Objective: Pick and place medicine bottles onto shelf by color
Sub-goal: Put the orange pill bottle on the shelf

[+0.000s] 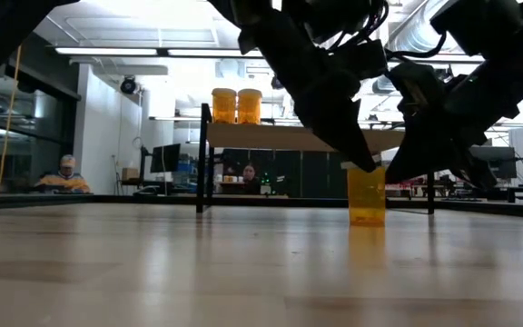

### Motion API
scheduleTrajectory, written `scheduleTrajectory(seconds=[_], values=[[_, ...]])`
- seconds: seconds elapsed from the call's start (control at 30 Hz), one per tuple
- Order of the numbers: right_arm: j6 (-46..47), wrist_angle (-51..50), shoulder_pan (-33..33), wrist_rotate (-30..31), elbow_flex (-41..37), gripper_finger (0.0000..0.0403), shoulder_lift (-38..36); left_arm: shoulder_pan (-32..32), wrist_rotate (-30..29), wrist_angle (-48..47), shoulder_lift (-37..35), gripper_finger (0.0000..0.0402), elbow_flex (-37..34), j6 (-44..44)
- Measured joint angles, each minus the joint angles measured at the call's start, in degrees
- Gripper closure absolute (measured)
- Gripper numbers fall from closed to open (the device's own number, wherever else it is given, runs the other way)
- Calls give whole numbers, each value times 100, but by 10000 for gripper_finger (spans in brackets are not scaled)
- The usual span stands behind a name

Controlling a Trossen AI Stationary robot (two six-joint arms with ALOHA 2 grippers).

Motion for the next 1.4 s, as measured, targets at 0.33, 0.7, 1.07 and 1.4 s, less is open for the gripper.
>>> scheduleTrajectory(seconds=[0.33,0.7,1.07,1.4], values=[[-2,66,1,-26,0,403,0,2,-12,133,0,195,0,-2],[-3,152,2,-44,0,403,2,-5,224,112,0,195,0,-2],[-155,203,2,-42,0,403,2,-22,-93,3,0,195,0,-3],[-153,207,1,-42,0,403,2,-9,-77,-211,-2,195,7,-2]])
